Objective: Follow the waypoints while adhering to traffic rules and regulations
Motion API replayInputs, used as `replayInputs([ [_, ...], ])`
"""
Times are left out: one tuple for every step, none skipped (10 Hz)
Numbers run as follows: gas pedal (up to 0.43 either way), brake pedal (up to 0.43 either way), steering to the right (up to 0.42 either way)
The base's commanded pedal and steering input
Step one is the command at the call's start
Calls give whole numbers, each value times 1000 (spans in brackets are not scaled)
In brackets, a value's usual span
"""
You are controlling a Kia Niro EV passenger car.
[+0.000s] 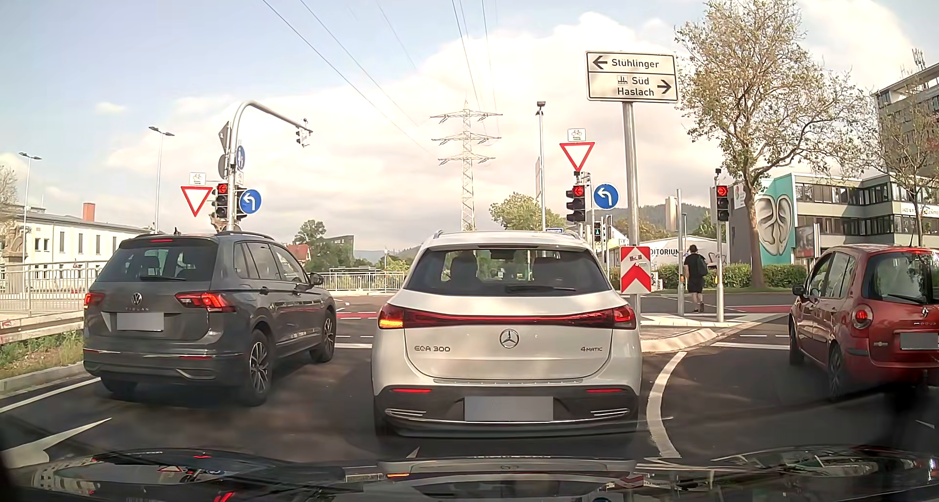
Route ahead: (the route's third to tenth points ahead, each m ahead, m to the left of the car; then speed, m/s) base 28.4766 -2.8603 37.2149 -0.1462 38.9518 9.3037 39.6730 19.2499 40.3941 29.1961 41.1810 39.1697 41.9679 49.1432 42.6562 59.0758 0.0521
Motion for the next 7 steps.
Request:
replayInputs([
  [0, 183, -1],
  [0, 183, -2],
  [0, 189, -2],
  [0, 189, -2],
  [0, 195, -2],
  [0, 195, -2],
  [0, 201, -2],
])
